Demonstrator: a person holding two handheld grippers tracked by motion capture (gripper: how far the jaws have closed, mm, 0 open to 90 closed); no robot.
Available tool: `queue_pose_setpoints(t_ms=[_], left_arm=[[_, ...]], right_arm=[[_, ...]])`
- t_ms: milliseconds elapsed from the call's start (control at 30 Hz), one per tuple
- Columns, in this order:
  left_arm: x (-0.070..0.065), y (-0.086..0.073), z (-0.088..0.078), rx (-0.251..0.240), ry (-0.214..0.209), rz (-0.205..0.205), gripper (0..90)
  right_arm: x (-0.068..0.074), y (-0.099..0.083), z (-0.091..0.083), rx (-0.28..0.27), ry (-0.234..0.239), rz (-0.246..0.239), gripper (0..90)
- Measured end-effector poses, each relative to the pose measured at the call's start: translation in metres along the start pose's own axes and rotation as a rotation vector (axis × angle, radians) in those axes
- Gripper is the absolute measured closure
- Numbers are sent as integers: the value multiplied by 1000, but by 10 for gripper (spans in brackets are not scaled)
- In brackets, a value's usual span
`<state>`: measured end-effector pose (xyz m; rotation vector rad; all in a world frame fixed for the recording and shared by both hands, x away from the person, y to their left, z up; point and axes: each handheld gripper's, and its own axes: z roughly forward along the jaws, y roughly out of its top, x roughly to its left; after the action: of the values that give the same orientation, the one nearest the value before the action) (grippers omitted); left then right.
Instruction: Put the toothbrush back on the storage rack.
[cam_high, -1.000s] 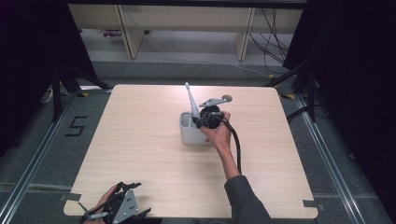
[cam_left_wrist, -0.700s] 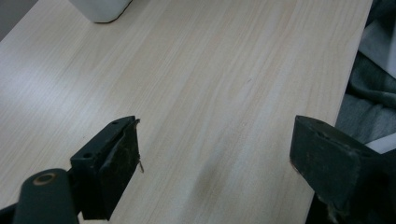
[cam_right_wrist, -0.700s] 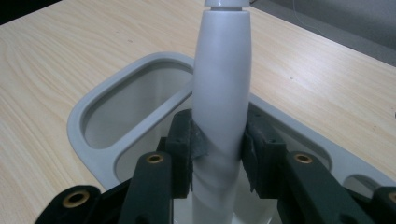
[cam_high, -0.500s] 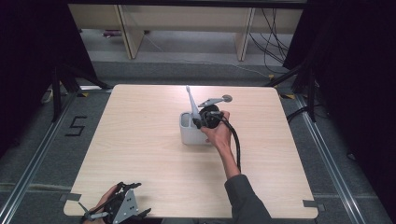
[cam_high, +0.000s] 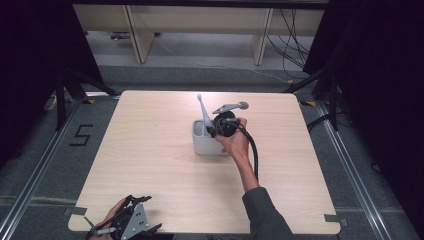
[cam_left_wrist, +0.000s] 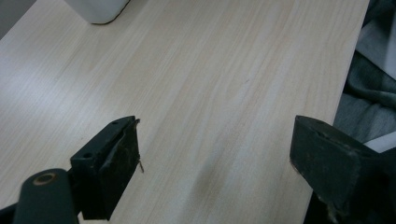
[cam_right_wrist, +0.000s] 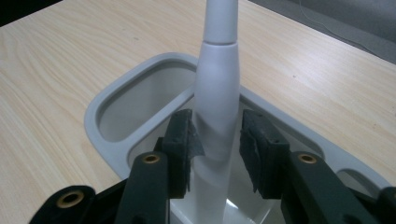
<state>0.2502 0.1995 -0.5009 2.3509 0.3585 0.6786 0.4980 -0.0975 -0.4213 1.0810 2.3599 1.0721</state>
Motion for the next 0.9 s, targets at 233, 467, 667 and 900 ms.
queue_pose_setpoints(t_ms=[233, 467, 667, 900], left_arm=[[0, 0, 0, 6, 3, 2, 153], [0, 0, 0, -2, 0, -2, 153], [0, 0, 0, 1, 0, -3, 153], [0, -1, 0, 1, -3, -4, 154]], right_arm=[[-1, 0, -7, -21, 6, 6, 592], [-5, 2, -24, -66, 3, 27, 549], [-11, 0, -32, -90, 0, 1, 511], [-14, -2, -39, -102, 11, 27, 448]])
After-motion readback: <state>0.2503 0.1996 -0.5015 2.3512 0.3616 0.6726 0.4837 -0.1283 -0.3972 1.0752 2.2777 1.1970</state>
